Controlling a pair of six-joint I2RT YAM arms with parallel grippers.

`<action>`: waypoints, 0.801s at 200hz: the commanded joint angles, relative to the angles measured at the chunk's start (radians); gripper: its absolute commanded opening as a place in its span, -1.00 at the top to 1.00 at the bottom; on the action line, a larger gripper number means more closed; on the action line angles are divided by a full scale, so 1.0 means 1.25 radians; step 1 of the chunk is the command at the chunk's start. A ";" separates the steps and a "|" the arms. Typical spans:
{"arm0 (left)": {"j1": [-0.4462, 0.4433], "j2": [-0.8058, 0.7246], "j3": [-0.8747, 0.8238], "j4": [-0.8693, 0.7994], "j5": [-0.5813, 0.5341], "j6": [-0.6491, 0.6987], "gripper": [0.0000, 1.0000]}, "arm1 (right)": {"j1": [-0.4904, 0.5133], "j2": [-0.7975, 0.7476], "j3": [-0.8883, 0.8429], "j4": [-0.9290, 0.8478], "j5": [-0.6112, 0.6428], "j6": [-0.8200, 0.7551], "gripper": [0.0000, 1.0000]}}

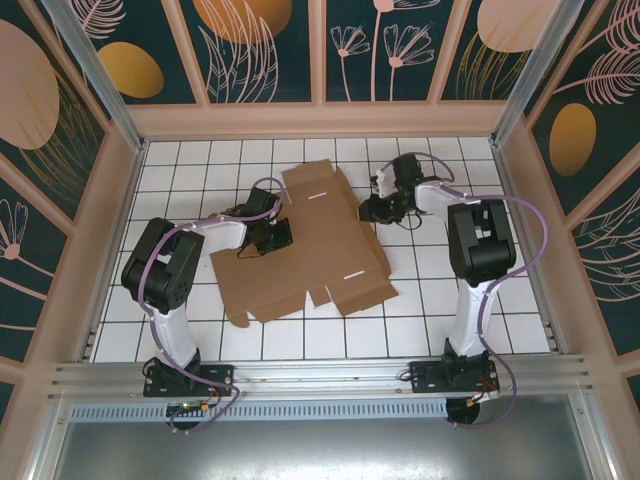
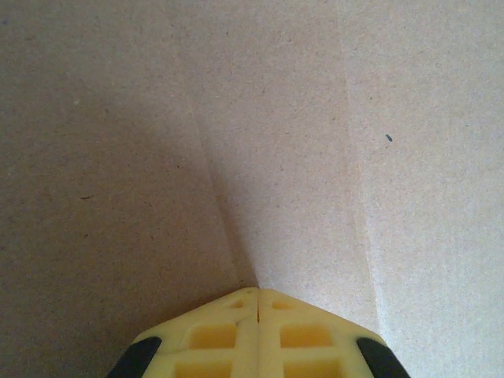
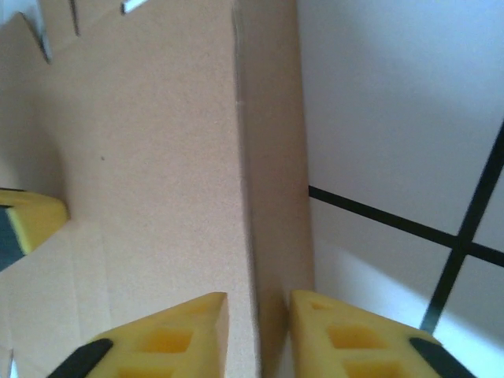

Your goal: Fold the paper box

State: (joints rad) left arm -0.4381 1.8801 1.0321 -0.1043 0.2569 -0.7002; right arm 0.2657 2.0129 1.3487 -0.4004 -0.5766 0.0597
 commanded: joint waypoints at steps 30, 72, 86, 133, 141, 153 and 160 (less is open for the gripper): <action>-0.003 0.031 -0.034 -0.036 -0.019 -0.012 1.00 | 0.118 -0.017 0.031 -0.062 0.343 -0.054 0.83; -0.004 0.031 -0.037 -0.034 -0.018 -0.017 1.00 | 0.169 -0.011 0.031 -0.047 0.459 -0.054 0.83; -0.004 0.031 -0.037 -0.034 -0.019 -0.018 1.00 | 0.170 0.000 0.041 -0.056 0.458 -0.048 0.76; -0.004 0.028 -0.043 -0.033 -0.021 -0.025 1.00 | 0.147 0.007 0.037 -0.049 0.401 -0.043 0.37; -0.004 0.026 -0.043 -0.033 -0.021 -0.026 1.00 | 0.138 0.007 0.036 -0.045 0.370 -0.042 0.33; -0.004 0.027 -0.043 -0.031 -0.020 -0.026 1.00 | 0.122 0.009 0.034 -0.035 0.307 -0.041 0.29; -0.004 0.029 -0.043 -0.031 -0.019 -0.026 1.00 | 0.112 0.010 0.033 -0.031 0.273 -0.041 0.28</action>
State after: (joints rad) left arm -0.4385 1.8782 1.0199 -0.0780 0.2535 -0.7208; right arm 0.4442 2.0056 1.3888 -0.4377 -0.0879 0.0048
